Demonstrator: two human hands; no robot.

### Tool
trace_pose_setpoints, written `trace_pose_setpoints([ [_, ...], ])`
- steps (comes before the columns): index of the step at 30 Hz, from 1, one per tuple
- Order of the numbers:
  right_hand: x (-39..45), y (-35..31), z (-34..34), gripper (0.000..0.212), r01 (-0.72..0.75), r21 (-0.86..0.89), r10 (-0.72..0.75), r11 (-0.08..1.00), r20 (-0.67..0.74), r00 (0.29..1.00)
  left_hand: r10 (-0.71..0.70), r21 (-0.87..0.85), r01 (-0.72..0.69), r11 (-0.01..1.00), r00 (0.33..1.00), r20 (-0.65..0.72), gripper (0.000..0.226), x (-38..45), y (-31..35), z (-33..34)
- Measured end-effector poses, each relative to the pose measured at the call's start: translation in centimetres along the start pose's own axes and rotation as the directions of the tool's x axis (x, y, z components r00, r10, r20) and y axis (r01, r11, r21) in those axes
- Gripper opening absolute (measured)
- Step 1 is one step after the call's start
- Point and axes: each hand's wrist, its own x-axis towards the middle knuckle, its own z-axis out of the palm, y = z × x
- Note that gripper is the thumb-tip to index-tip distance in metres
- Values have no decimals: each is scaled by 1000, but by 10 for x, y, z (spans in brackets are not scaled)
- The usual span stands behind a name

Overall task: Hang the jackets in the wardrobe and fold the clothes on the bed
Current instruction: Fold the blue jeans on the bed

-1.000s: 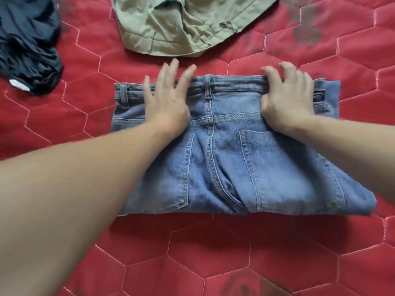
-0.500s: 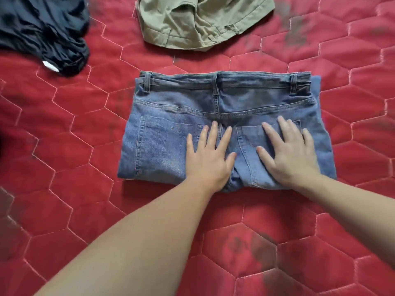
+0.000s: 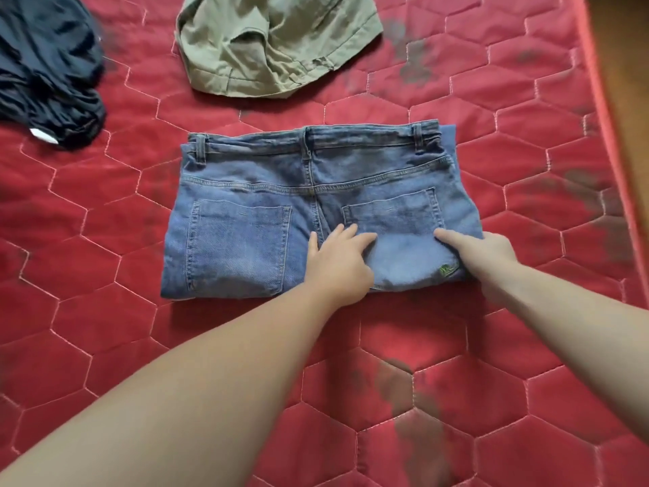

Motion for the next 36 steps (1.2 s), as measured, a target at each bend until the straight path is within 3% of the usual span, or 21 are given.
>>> trace_pose_setpoints([
  [4, -9, -28, 7, 15, 74, 43, -73, 996, -12, 997, -146, -418, 182, 890, 982, 117, 62, 2, 9, -22],
  [7, -28, -51, 15, 17, 268, -151, -271, 951, 4, 963, -132, -683, 188, 706, 982, 134, 56, 2, 17, -36],
  [10, -61, -80, 29, 19, 493, -290, -473, 820, 140, 870, -118, -843, 192, 502, 981, 153, 23, 1, 23, -62],
  [14, -106, -116, 71, 23, 672, -449, -592, 589, 326, 737, -51, -905, 296, 305, 954, 295, 37, -6, 3, -104],
  [17, -142, -138, 110, 33, 722, -478, -599, 500, 412, 687, -80, -937, 261, 231, 965, 249, 27, -19, -43, -131],
  [21, -178, -146, 158, 31, 806, -126, -590, 579, 618, 520, -254, -936, 324, 136, 925, 283, 28, -45, -127, -156],
  [23, -183, -131, 173, 34, 827, -82, -589, 557, 662, 463, -383, -897, 390, 207, 876, 293, 19, -54, -160, -152],
  [26, -165, -97, 174, 39, 877, -307, -628, 371, 613, 480, -569, -857, 401, 322, 806, 163, 18, -55, -186, -132],
  [28, -148, -82, 167, 44, 866, -362, -693, 346, 523, 496, -598, -867, 368, 335, 795, 106, 17, -51, -193, -127],
  [31, -120, -75, 160, 56, 753, -453, -690, 477, 338, 640, -614, -873, 298, 386, 790, -1, 18, -48, -202, -123],
  [34, -101, -74, 163, 70, 509, -414, -447, 755, 244, 861, -691, -741, 377, 556, 705, -160, 27, -49, -204, -109],
  [36, -94, -75, 170, 76, 368, -316, -307, 874, 227, 924, -734, -715, 443, 541, 663, -144, 46, -49, -200, -98],
])
